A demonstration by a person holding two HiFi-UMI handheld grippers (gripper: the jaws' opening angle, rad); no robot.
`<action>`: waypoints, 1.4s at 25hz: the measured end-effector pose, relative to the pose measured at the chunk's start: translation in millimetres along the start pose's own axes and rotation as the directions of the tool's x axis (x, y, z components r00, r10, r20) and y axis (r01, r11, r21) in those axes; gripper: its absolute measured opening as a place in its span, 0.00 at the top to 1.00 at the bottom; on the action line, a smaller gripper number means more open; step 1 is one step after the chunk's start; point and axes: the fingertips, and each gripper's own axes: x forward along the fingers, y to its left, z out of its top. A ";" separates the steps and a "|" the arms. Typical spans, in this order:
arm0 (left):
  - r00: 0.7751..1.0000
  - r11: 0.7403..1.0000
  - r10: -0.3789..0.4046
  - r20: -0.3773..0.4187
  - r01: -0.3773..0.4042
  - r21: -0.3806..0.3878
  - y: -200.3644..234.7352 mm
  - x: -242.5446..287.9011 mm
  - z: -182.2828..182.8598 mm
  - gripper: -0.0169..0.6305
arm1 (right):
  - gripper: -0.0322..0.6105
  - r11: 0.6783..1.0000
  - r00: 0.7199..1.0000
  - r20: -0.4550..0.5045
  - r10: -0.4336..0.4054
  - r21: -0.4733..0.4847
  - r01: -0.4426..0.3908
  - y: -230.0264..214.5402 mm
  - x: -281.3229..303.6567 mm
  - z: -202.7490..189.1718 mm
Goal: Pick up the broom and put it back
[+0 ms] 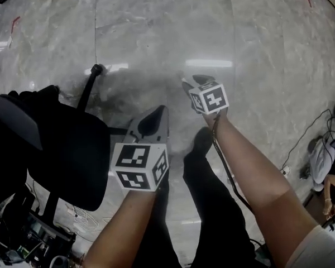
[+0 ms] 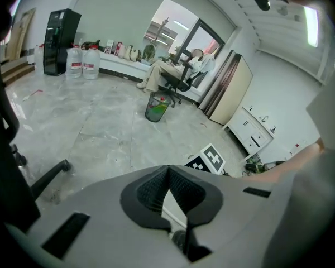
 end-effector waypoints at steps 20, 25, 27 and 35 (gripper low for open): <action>0.994 0.996 0.004 -0.107 -0.013 -0.087 145.3 190.0 -150.1 0.96 | 0.81 0.967 0.966 -0.164 -0.200 -0.194 0.167 -108.7 250.6 -131.2; 0.995 0.996 -0.008 -0.097 -0.001 -0.086 132.7 174.3 -134.7 0.96 | 0.81 0.973 0.975 -0.145 -0.170 -0.183 0.142 -96.2 232.6 -115.9; 0.997 0.997 -0.016 -0.081 0.010 -0.074 125.1 157.9 -119.9 0.96 | 0.81 0.971 0.982 -0.095 -0.163 -0.189 0.143 -81.5 211.2 -96.7; 0.999 0.997 -0.029 -0.022 0.027 -0.068 64.6 26.2 -25.9 0.96 | 0.82 0.965 0.995 0.057 -0.084 -0.245 0.095 31.2 26.2 1.5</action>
